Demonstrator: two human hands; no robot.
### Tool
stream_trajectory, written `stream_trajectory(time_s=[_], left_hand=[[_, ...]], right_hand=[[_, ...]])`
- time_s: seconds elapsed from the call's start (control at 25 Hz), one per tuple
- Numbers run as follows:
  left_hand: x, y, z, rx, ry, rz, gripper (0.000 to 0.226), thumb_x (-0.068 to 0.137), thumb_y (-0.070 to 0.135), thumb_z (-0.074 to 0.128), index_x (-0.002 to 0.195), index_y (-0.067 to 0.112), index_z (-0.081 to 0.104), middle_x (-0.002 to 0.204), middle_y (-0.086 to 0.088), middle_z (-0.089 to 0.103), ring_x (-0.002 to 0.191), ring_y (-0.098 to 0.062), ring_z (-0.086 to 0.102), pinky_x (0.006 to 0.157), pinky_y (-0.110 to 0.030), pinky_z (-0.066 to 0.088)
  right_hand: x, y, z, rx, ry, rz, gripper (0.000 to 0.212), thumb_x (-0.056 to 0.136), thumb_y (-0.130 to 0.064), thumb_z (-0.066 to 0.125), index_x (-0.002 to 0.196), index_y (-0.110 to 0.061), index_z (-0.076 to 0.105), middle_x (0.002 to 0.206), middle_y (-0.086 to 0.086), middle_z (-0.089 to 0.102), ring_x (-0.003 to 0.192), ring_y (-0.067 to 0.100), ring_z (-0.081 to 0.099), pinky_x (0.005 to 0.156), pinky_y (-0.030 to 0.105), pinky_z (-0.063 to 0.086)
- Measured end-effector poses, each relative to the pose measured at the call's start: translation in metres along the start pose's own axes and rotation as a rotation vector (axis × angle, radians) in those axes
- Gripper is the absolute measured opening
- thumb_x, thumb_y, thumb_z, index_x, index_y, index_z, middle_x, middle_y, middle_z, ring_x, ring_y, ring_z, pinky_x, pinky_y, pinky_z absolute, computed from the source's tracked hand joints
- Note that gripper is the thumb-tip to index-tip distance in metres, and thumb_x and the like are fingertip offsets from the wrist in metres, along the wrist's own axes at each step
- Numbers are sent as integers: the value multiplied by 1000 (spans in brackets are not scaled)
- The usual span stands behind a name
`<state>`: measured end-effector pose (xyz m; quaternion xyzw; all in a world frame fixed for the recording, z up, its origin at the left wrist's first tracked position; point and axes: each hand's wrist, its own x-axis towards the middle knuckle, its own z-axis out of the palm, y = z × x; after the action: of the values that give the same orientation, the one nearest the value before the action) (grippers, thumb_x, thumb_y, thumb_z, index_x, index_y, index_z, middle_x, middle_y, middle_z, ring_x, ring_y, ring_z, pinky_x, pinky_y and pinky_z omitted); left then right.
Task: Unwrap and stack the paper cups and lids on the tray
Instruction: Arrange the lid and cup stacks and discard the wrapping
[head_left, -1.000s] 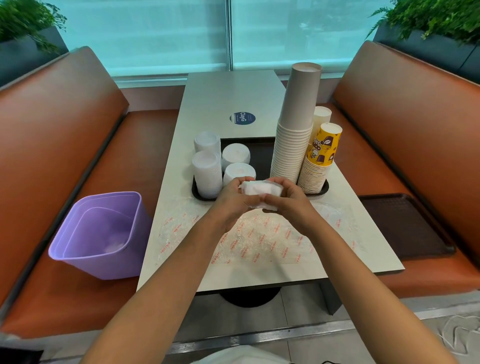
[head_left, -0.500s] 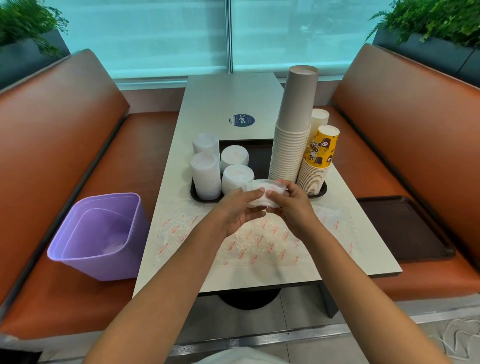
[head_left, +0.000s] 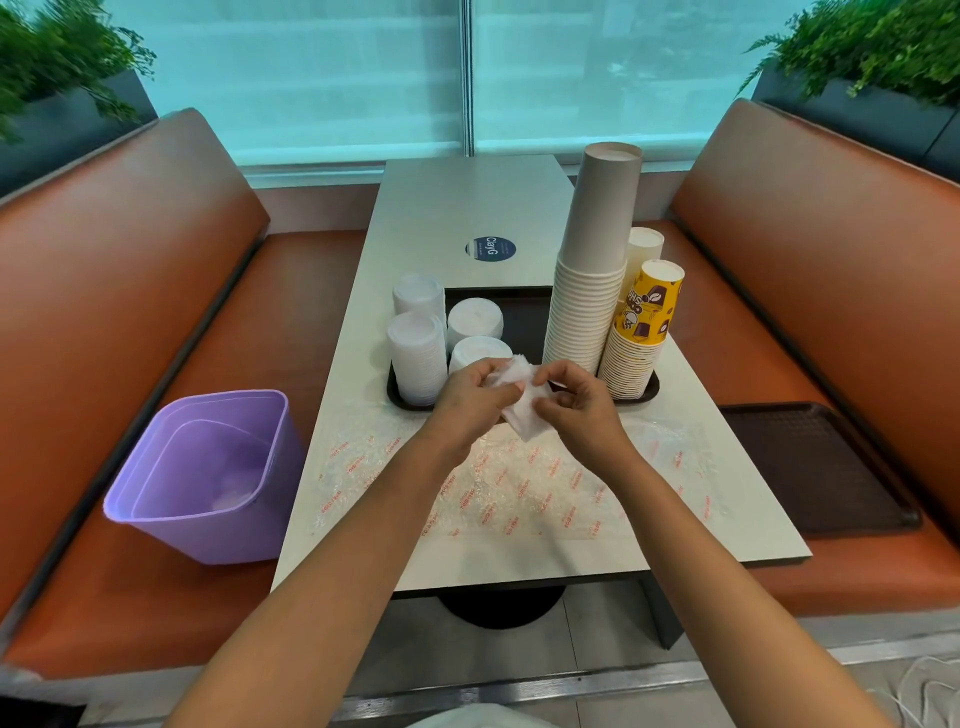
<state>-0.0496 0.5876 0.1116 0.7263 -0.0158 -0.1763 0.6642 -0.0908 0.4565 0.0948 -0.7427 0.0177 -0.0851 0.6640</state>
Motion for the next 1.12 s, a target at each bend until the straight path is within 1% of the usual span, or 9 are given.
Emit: stream_trajectory(time_s=[0.08,0.24,0.44,0.6,0.68,0.8,0.88,1.0,1.12], left_hand=[[0,-1,0,-18,-4,-8,38,90,4,58,128,6,53,119,-10,61,107,-25,61,93,-40,52],[-2,1,1,-52,-34,-44,30,93,3,52,123,7,55,109,-7,63,100,-22,62,86,-37,54],[-5,5,1,-52,-13,-56,24,93,5,50,114,15,56,106,-5,62,86,-16,60,75,-31,53],[-13,4,5,-25,94,119,25,90,13,60,109,25,49,102,6,54,80,-5,56,68,-24,52],[-18,0,7,-23,61,224,26,87,7,64,100,24,50,97,10,53,74,0,57,60,-17,52],[-22,-4,10,-19,7,236,18,86,5,65,93,19,56,85,7,60,59,4,61,56,-13,48],[-21,-5,11,-13,52,229,23,86,4,65,102,17,56,92,9,60,61,7,61,58,-14,50],[-18,-5,11,-11,66,195,34,85,-5,61,111,15,56,115,-4,60,83,-9,62,69,-23,53],[-18,-4,7,15,64,173,41,83,-13,55,118,9,56,115,-6,57,92,-17,60,74,-27,54]], right_hand=[[-1,1,2,77,-11,29,31,85,14,52,81,-16,58,94,3,62,82,9,63,63,16,51],[-2,5,2,205,-47,128,32,83,13,55,87,-18,60,106,3,63,104,26,60,79,34,55],[-1,6,1,338,43,206,36,79,19,56,89,-15,63,102,0,64,103,28,59,74,33,53],[-1,5,5,381,156,226,36,80,18,56,91,-16,64,107,5,63,105,28,59,76,30,55],[-2,3,7,414,197,215,36,82,18,55,93,-15,63,107,7,63,103,25,60,79,29,55],[-3,2,8,442,231,189,36,83,18,54,96,-14,62,101,2,64,100,21,61,85,32,53],[-4,2,10,439,228,170,36,83,18,54,100,-13,61,100,-1,64,98,20,61,85,32,53],[-6,2,10,408,190,147,39,82,19,54,100,-15,61,103,-4,62,98,17,60,80,29,55],[-7,2,10,357,125,132,41,82,18,53,97,-18,65,110,2,63,102,20,60,77,25,56]])
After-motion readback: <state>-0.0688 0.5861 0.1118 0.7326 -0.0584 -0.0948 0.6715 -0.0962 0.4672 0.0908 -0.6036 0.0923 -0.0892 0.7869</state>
